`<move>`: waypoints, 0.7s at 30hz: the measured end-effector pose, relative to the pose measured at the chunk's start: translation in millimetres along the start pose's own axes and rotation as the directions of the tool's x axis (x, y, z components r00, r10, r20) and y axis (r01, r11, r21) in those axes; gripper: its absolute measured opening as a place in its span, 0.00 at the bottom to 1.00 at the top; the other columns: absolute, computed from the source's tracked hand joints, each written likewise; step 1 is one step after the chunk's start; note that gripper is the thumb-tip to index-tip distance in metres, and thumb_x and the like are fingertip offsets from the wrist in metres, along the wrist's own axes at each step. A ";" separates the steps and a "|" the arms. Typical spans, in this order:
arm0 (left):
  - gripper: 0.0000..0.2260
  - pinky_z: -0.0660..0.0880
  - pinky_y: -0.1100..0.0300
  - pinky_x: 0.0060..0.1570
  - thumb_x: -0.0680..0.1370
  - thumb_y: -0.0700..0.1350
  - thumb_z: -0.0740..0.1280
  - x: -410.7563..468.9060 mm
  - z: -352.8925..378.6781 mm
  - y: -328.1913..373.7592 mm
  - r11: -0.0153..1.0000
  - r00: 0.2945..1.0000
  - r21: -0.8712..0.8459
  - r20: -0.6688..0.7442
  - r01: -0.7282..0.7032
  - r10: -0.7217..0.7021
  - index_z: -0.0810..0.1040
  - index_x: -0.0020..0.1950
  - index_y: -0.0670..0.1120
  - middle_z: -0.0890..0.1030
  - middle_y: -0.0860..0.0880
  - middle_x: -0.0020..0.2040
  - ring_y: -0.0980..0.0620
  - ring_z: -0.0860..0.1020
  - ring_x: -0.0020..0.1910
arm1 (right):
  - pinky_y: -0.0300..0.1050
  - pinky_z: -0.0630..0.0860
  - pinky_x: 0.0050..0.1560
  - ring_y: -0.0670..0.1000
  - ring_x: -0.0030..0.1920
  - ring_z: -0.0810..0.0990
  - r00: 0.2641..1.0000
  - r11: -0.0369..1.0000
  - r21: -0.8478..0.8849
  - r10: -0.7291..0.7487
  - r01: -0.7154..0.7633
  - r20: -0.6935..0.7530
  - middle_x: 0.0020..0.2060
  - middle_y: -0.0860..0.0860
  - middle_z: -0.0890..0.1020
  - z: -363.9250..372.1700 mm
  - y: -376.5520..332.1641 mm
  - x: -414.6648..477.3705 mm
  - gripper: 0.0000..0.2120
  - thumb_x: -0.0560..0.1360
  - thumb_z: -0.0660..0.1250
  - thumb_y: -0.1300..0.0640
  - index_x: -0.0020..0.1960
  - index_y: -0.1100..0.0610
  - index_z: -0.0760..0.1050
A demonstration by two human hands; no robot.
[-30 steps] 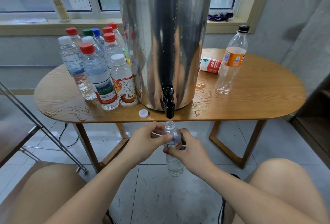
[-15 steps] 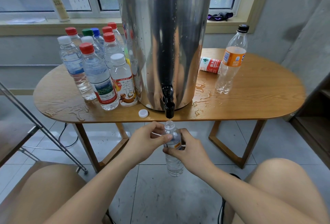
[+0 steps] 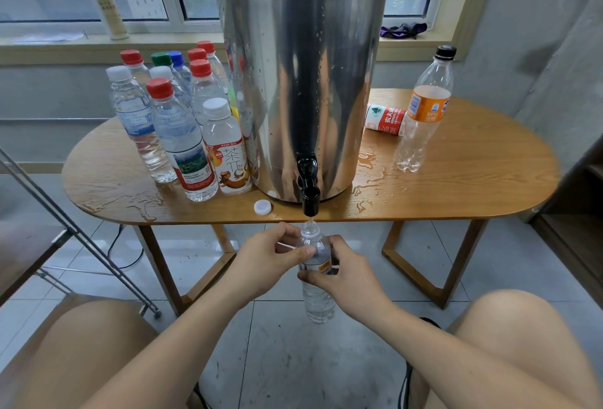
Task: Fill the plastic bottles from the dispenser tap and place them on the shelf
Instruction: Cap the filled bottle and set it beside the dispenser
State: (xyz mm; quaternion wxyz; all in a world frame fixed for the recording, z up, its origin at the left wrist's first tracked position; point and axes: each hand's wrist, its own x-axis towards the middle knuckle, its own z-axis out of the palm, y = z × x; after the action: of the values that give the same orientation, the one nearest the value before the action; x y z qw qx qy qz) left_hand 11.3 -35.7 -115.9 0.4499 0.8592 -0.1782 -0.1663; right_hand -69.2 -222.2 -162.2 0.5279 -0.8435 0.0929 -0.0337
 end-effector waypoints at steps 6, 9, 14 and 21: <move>0.17 0.84 0.55 0.57 0.78 0.63 0.76 -0.2 0.1 -0.6 1.000 1.000 0.017 -0.002 -0.006 0.006 0.81 0.65 0.61 0.85 0.62 0.56 0.62 0.84 0.55 | 0.46 0.84 0.57 0.40 0.53 0.85 1.000 1.000 0.016 -0.006 0.006 -0.008 0.54 0.41 0.86 -0.3 0.2 -1.3 0.25 0.71 0.83 0.43 0.62 0.41 0.74; 0.16 0.84 0.56 0.57 0.78 0.63 0.76 -0.5 0.0 -0.8 1.000 1.000 0.013 0.002 -0.007 0.006 0.81 0.64 0.61 0.85 0.61 0.56 0.62 0.84 0.55 | 0.46 0.84 0.57 0.40 0.53 0.85 1.000 1.000 0.010 -0.006 0.006 -0.006 0.54 0.40 0.85 -0.5 -0.3 -1.4 0.25 0.71 0.83 0.43 0.62 0.42 0.74; 0.18 0.84 0.55 0.58 0.78 0.64 0.76 0.3 0.5 -1.5 1.000 1.000 0.030 -0.005 -0.006 0.006 0.81 0.65 0.61 0.85 0.62 0.56 0.62 0.83 0.55 | 0.45 0.84 0.57 0.41 0.54 0.85 1.000 1.000 0.008 -0.011 0.011 -0.007 0.55 0.41 0.85 -0.7 -0.3 -1.5 0.26 0.71 0.83 0.42 0.63 0.42 0.74; 0.17 0.84 0.54 0.58 0.79 0.63 0.75 0.0 0.6 0.0 0.999 1.000 0.038 0.000 -0.004 0.004 0.81 0.65 0.60 0.85 0.62 0.56 0.62 0.83 0.55 | 0.43 0.83 0.57 0.41 0.54 0.84 1.000 1.000 -0.001 -0.012 0.012 -0.007 0.55 0.41 0.85 -0.8 -1.2 -1.6 0.26 0.72 0.83 0.43 0.64 0.42 0.74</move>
State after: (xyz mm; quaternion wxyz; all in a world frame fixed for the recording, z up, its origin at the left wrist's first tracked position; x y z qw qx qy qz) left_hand 11.1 -36.1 -116.2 0.4338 0.8672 -0.1830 -0.1621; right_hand -70.7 -222.1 -160.8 0.5270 -0.8442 0.0896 -0.0396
